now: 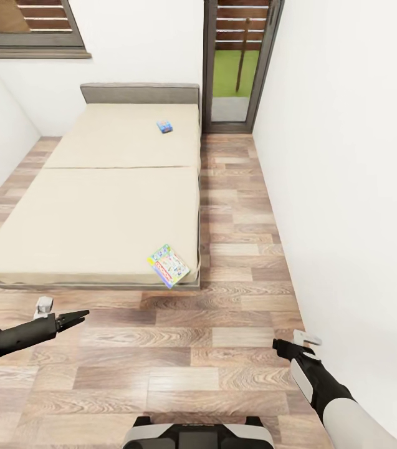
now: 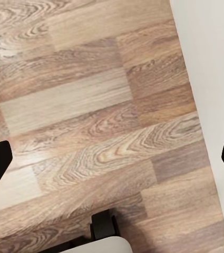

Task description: Put all the toys in the child's room - the three board games (two on the bed and one on the table), the two jigsaw puzzles on the table, and the tennis ball on the table - inside the toy box on the table in the child's room.

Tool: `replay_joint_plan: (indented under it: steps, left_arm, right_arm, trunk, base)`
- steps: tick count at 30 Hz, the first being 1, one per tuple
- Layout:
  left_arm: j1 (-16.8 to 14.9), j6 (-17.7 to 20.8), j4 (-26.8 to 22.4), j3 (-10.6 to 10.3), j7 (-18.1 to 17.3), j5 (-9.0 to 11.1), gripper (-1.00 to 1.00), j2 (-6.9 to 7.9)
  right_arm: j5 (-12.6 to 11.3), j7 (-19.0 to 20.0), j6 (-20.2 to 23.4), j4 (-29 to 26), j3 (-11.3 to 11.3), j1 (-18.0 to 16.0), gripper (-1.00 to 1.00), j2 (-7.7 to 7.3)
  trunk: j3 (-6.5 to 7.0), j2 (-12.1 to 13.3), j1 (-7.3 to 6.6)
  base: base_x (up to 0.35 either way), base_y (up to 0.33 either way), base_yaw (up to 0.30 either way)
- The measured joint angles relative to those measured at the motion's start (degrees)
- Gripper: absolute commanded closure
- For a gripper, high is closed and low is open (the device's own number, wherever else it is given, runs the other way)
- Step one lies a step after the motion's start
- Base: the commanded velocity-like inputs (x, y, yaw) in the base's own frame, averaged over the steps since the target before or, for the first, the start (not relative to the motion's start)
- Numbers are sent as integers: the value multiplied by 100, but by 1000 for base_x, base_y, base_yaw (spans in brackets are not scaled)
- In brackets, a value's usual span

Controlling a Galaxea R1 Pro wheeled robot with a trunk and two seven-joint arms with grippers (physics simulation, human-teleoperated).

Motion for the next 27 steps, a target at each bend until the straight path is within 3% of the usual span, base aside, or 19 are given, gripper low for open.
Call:
replay_joint_plan:
  steps: [27]
  left_arm:
    - [0, 0, -6, -3, 5, -1, -100, -42]
  right_arm:
    - [-4, 1, 0, 0, 0, 0, -100, -7]
  trunk:
    - [256, 0, 0]
  base:
    - [0, 0, 0]
